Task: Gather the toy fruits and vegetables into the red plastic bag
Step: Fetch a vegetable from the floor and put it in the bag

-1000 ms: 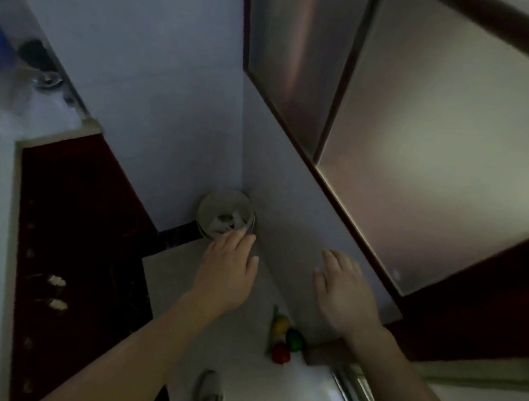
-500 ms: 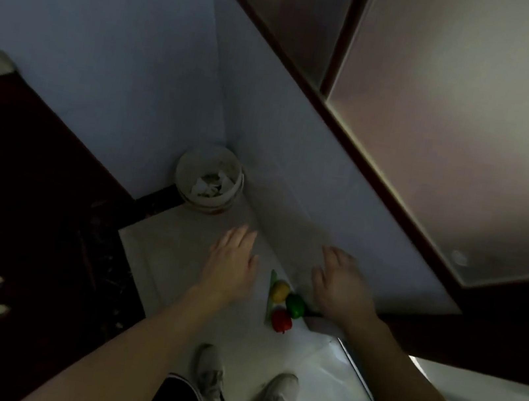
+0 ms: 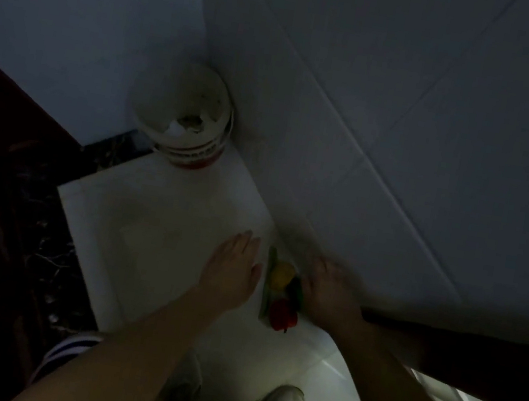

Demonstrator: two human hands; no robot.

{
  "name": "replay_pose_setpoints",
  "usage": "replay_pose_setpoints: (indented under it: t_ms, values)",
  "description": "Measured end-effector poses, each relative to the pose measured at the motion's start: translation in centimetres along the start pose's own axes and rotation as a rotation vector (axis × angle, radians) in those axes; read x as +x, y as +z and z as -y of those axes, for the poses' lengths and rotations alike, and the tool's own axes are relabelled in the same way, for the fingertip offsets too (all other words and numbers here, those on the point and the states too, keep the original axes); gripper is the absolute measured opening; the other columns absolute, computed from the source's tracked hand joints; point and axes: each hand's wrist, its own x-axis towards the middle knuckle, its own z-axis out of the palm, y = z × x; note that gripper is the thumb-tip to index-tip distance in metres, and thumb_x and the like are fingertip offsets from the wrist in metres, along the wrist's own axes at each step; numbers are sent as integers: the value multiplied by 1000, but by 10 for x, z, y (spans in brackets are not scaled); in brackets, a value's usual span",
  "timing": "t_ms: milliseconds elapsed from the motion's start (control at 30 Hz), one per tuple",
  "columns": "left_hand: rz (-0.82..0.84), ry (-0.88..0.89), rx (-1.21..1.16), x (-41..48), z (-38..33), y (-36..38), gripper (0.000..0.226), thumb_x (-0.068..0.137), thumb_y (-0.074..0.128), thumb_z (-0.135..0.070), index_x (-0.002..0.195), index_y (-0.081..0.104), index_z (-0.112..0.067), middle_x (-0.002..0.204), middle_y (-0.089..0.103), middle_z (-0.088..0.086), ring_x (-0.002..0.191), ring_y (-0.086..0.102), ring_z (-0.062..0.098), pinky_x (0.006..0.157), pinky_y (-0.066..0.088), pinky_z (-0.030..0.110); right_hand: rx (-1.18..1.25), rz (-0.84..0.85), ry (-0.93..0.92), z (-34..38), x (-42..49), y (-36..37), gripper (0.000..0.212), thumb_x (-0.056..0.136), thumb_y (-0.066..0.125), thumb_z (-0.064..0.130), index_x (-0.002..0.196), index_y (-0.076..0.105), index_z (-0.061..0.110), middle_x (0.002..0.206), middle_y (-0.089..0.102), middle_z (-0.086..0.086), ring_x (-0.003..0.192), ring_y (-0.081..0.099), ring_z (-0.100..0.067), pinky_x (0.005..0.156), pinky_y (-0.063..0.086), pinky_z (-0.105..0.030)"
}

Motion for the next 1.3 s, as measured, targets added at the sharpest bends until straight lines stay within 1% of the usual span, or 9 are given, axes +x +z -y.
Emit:
replay_pose_setpoints:
  t_ms: [100, 267, 500, 633, 767, 900, 1067, 1200, 1300]
  values:
    - [-23, -3, -30, 24, 23, 55, 62, 94, 43, -39, 147, 37, -9, 152, 37, 13, 139, 37, 29, 114, 27, 37, -70, -2, -43, -25, 38, 47, 49, 99, 38, 38, 138, 38, 8, 137, 45, -14, 124, 41, -28, 102, 33, -35]
    - [35, -67, -77, 50, 52, 147, 65, 94, 47, -41, 151, 28, -14, 157, 29, 9, 143, 29, 26, 116, 23, 35, -37, 46, -78, -59, 90, 121, 59, 98, 34, 44, 147, 27, 11, 144, 38, -13, 130, 36, -26, 106, 30, -35]
    - [106, -149, -189, 70, 56, 236, 68, 96, 44, -43, 154, 18, -18, 160, 21, 6, 145, 22, 23, 115, 19, 32, -42, 49, -109, -93, 129, 187, 69, 95, 43, 47, 150, 20, 12, 153, 27, -11, 139, 24, -25, 114, 21, -36]
    - [108, -189, -263, 75, 54, 262, 71, 94, 48, -44, 153, 21, -15, 158, 24, 7, 143, 25, 24, 115, 19, 31, -18, 18, -133, -107, 143, 206, 77, 92, 48, 53, 150, 19, 12, 154, 25, -9, 140, 21, -24, 114, 19, -34]
    - [125, -249, -343, 83, 54, 282, 77, 88, 60, -42, 150, 25, -16, 151, 30, 6, 133, 40, 27, 106, 37, 36, -14, -18, -184, -115, 156, 221, 85, 86, 57, 54, 150, 19, 13, 155, 23, -7, 141, 20, -22, 114, 17, -30]
    - [155, -279, -385, 83, 54, 293, 76, 84, 64, -44, 146, 32, -14, 140, 39, 7, 121, 50, 28, 95, 45, 38, -7, -10, -191, -118, 165, 233, 94, 80, 66, 51, 151, 15, 16, 156, 19, -5, 142, 17, -23, 114, 17, -30]
    - [168, -265, -275, 83, 56, 318, 55, 76, 32, -55, 119, 50, -25, 118, 50, -2, 105, 50, 22, 81, 43, 31, 19, 12, -182, -125, 167, 241, 95, 77, 71, 47, 151, 19, 16, 155, 23, -8, 141, 21, -25, 115, 21, -33]
    - [89, -233, -364, 82, 52, 316, 60, 75, 30, -48, 117, 55, -13, 116, 56, 6, 106, 47, 25, 85, 41, 35, 38, 22, -177, -126, 168, 244, 92, 79, 70, 47, 150, 21, 15, 154, 25, -8, 140, 24, -26, 114, 22, -33]
    - [94, -264, -405, 83, 49, 311, 48, 81, 41, -35, 117, 58, -7, 116, 60, 13, 108, 51, 32, 94, 42, 39, 69, 30, -171, -123, 168, 244, 90, 79, 71, 43, 150, 22, 14, 153, 27, -9, 138, 27, -27, 113, 24, -33]
